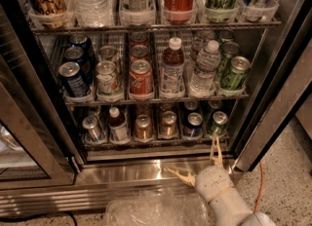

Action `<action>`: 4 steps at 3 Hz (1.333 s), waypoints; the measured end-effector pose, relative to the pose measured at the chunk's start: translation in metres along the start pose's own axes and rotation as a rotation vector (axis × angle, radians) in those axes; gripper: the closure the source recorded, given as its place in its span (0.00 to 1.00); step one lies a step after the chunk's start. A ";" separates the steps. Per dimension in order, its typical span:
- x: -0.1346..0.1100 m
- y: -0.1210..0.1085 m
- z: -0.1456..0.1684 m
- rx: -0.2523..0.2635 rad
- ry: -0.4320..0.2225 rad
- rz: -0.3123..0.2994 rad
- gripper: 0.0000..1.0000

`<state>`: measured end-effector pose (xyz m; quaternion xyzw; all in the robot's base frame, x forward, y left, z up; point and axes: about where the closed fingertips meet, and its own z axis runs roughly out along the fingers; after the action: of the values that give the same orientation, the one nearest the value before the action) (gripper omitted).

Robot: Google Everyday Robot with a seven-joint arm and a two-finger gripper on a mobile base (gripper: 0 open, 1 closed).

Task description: Pick orange can from bottom shelf of fridge

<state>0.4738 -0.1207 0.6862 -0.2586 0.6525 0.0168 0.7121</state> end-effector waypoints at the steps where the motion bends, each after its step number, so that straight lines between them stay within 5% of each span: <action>1: 0.000 0.000 0.000 0.000 -0.001 0.000 0.00; 4: 0.022 0.028 0.016 0.030 -0.090 0.040 0.00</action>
Offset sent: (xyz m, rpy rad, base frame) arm 0.0052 0.0191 -0.0297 0.0833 -0.0822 -0.0009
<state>0.4814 -0.0972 0.6563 -0.2337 0.6250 0.0327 0.7441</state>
